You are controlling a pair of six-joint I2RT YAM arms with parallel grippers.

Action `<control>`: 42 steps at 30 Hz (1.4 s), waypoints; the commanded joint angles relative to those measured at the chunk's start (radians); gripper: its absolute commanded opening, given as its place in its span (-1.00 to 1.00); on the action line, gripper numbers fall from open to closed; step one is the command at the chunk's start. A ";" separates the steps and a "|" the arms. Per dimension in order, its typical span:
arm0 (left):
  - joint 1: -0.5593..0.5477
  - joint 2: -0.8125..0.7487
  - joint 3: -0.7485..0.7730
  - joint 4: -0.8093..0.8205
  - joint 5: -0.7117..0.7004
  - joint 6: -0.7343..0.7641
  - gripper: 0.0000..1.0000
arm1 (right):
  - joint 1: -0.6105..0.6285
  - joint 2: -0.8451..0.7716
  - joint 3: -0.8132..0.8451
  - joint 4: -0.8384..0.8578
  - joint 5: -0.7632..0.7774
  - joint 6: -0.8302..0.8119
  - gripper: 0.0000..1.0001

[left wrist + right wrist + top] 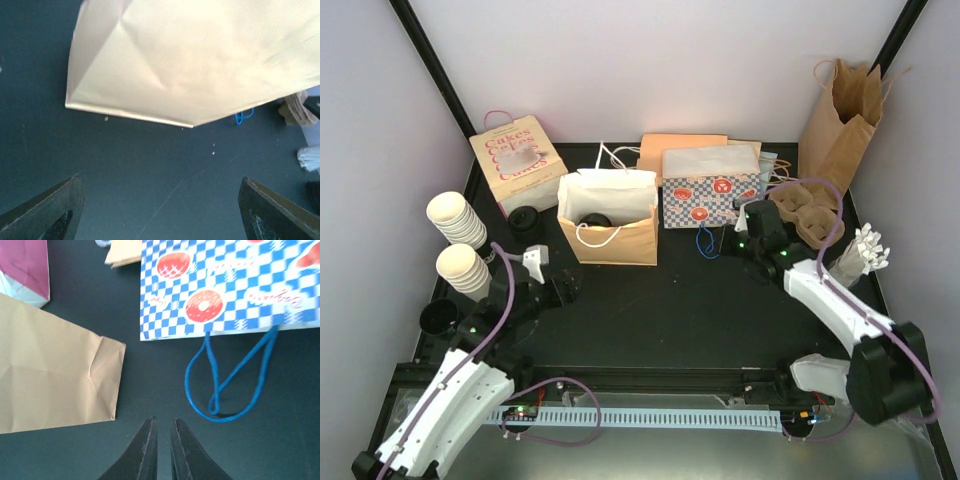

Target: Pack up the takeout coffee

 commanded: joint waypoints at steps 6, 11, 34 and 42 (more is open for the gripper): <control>0.007 0.023 0.364 -0.372 -0.291 0.032 0.78 | -0.004 -0.282 -0.027 -0.161 0.231 -0.079 -0.41; 0.060 0.120 0.535 -0.515 -0.389 0.118 0.96 | -0.004 -0.324 -0.017 -0.218 0.259 -0.080 -0.05; 0.472 0.391 0.723 -0.540 -0.319 0.385 0.97 | -0.004 -0.430 0.035 -0.366 0.299 -0.052 1.00; 0.526 0.575 0.915 -0.500 -0.419 0.437 0.69 | -0.004 -0.414 0.086 -0.398 0.262 -0.076 1.00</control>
